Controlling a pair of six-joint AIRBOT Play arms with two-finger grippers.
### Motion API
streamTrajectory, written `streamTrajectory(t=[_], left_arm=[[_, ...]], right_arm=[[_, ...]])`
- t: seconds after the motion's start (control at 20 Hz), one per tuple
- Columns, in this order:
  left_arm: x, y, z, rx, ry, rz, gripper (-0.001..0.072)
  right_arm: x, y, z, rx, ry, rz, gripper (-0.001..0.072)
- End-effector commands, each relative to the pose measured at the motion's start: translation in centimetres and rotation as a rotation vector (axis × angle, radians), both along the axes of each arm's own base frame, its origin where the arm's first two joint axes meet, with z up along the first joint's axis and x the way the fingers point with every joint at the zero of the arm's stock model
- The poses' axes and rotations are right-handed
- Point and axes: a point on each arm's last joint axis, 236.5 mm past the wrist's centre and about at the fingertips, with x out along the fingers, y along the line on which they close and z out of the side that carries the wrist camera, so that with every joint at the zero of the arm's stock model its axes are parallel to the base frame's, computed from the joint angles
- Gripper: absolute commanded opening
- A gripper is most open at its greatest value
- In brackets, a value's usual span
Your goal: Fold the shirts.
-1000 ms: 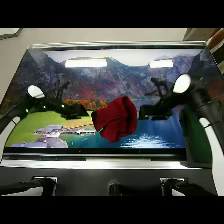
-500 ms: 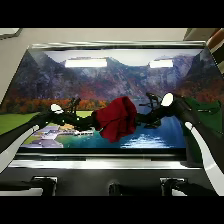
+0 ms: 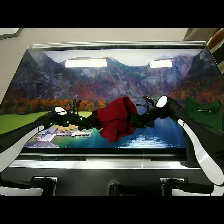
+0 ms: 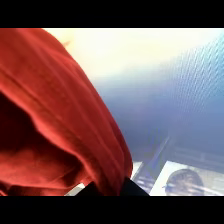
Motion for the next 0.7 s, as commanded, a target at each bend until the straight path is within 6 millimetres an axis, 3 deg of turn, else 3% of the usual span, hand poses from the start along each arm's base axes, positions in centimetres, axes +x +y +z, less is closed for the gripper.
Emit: streamTrajectory(t=[0.0,0.15,0.25,0.35,0.45,0.55,0.65], left_arm=[[1.1,0.5,1.6,-0.015,-0.059,0.002,0.0024],[4.3,3.5,7.0,0.020,-0.236,0.000,0.0023],[7.4,6.9,13.2,0.078,-0.422,0.028,0.0023],[10.0,10.7,21.9,0.122,-0.640,0.097,0.0023],[10.7,13.8,32.3,0.138,-0.869,0.180,0.0023],[8.7,16.0,42.9,0.159,-1.103,0.241,0.0023],[5.1,17.4,51.2,0.207,-1.306,0.289,0.0023]], right_arm=[[1.0,0.0,-0.4,-0.002,-0.036,-0.004,0.0043],[4.0,-2.6,3.1,-0.124,-0.230,0.068,0.0043],[8.3,-5.6,9.1,-0.268,-0.472,0.082,0.0043],[12.4,-8.9,19.1,-0.408,-0.767,0.015,0.0043],[13.5,-10.4,30.3,-0.455,-1.052,-0.055,0.0043],[11.8,-10.8,40.7,-0.423,-1.302,-0.133,0.0043],[8.6,-11.3,48.1,-0.392,-1.483,-0.193,0.0043]])
